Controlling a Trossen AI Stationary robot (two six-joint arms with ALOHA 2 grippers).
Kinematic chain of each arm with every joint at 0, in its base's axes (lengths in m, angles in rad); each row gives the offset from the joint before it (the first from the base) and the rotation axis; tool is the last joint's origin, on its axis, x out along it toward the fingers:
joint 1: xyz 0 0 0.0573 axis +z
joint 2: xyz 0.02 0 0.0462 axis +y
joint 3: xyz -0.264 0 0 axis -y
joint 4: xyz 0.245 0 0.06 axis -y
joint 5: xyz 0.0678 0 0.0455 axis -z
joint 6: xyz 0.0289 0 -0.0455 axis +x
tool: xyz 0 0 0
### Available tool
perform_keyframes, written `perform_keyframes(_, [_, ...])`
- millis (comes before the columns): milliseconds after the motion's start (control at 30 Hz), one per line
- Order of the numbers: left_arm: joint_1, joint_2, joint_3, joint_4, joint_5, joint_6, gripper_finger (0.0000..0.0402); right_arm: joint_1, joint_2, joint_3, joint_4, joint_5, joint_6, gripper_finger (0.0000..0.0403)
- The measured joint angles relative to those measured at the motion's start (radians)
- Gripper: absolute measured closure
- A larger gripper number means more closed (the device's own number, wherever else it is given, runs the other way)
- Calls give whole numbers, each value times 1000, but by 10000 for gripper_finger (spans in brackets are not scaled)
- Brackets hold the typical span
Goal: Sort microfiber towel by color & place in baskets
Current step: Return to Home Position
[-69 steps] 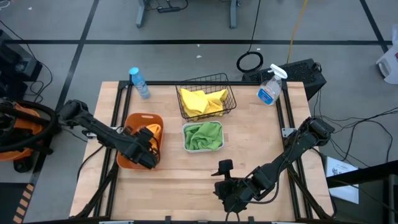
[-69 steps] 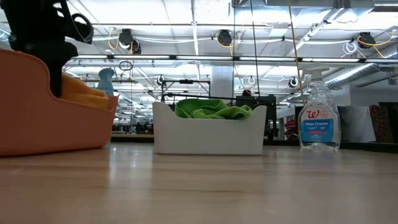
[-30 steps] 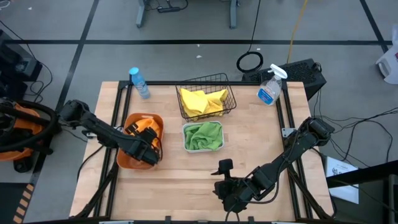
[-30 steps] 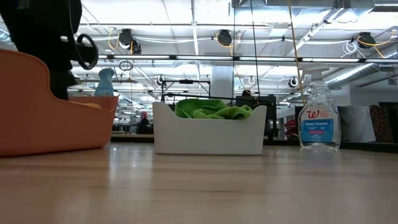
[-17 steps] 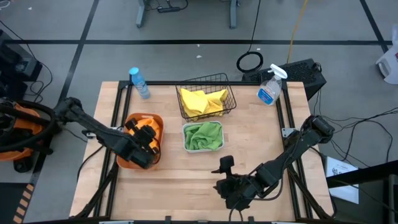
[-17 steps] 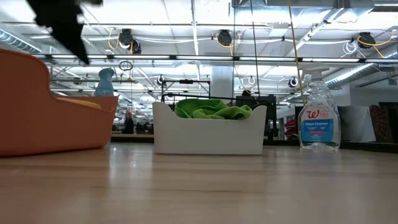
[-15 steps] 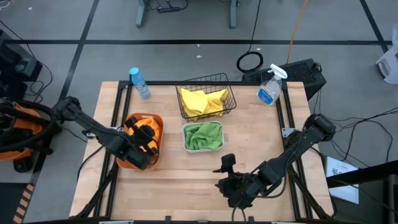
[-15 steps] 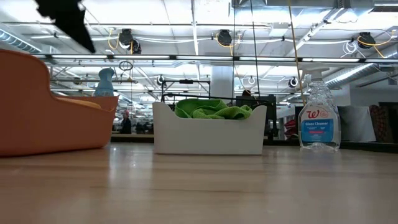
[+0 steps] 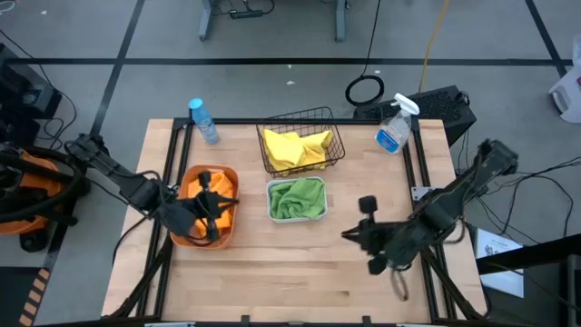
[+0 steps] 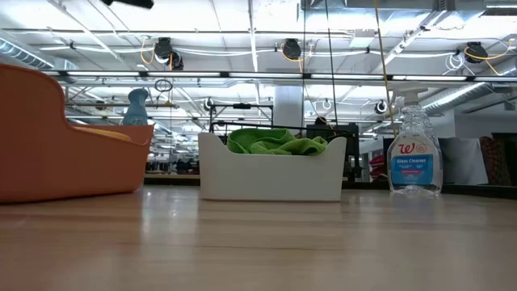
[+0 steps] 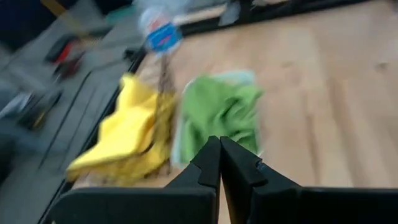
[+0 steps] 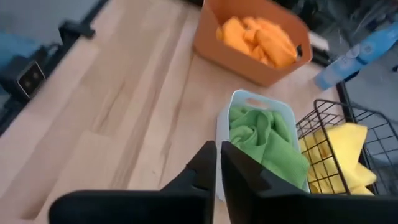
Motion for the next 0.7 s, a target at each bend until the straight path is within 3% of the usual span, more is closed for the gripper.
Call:
perform_keyframes(200, [25,-99,-202,382,114,271,389,-3,-266,-300,254,-6,-146,391])
perform_keyframes(400, [150,-197,-367,682,378,381,393,-50,-516,-519,406,-16,-219,400])
perform_keyframes(533, [261,-236,-438,772,542,416,397,-80,-642,-617,415,-61,-214,402])
perform_keyframes(700, [375,-262,-482,781,675,415,399,-107,-754,-761,532,-144,-220,402])
